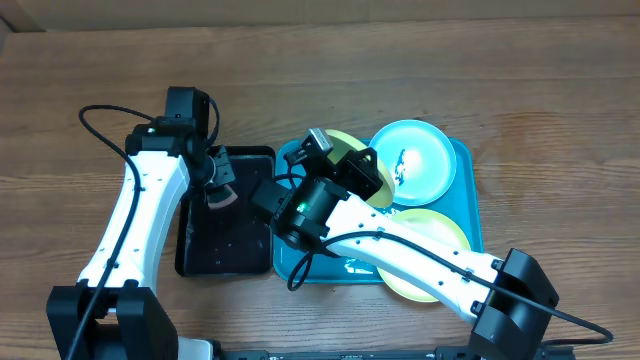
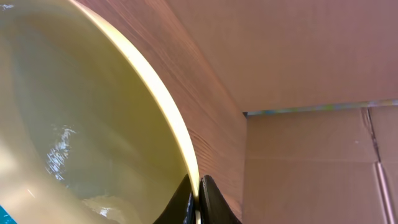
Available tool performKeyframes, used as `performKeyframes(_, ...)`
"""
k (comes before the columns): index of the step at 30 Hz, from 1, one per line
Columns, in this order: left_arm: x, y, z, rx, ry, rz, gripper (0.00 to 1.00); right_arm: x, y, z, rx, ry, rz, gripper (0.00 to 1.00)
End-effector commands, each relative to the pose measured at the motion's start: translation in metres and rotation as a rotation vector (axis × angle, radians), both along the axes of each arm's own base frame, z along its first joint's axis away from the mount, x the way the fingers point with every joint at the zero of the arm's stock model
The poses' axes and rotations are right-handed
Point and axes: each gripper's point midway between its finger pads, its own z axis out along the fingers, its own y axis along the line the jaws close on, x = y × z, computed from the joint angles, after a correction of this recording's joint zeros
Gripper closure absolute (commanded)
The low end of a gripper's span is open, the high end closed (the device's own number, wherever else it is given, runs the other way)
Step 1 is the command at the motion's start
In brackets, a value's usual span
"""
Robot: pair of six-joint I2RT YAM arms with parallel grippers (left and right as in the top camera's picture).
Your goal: Clean dirty plates on tray and stack at the side
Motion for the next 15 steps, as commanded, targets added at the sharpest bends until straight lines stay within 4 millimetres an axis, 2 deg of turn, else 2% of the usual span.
performKeyframes(1,0.001,-0.002,0.0,-0.013,-0.003,-0.024,0.96,0.002,-0.003,0.021,0.026,-0.077,-0.006,0.96)
performKeyframes(5,0.001,-0.002,0.0,-0.013,-0.002,-0.024,0.96,0.003,-0.003,0.022,0.03,-0.09,-0.009,0.96)
performKeyframes(8,0.001,-0.002,0.0,-0.013,-0.002,-0.024,0.96,0.009,-0.006,0.012,0.048,-0.026,-0.02,0.96)
performKeyframes(9,0.0,-0.002,0.0,-0.013,-0.001,-0.024,0.96,0.006,-0.01,0.014,0.039,-0.029,-0.03,0.96)
performKeyframes(11,-0.001,-0.002,0.0,-0.013,0.005,-0.024,0.96,-0.001,-0.007,0.018,0.116,-0.069,-0.047,0.96)
performKeyframes(13,0.0,-0.002,0.0,-0.015,0.001,-0.024,0.96,0.0,0.0,0.0,0.17,0.032,-0.042,0.96)
performKeyframes(14,0.001,-0.003,0.0,-0.018,-0.003,-0.025,0.96,0.001,-0.002,-0.011,0.186,0.098,-0.049,0.96)
performKeyframes(15,0.002,-0.003,0.0,-0.021,-0.006,-0.026,0.96,-0.001,-0.008,-0.012,0.194,0.104,-0.077,0.96)
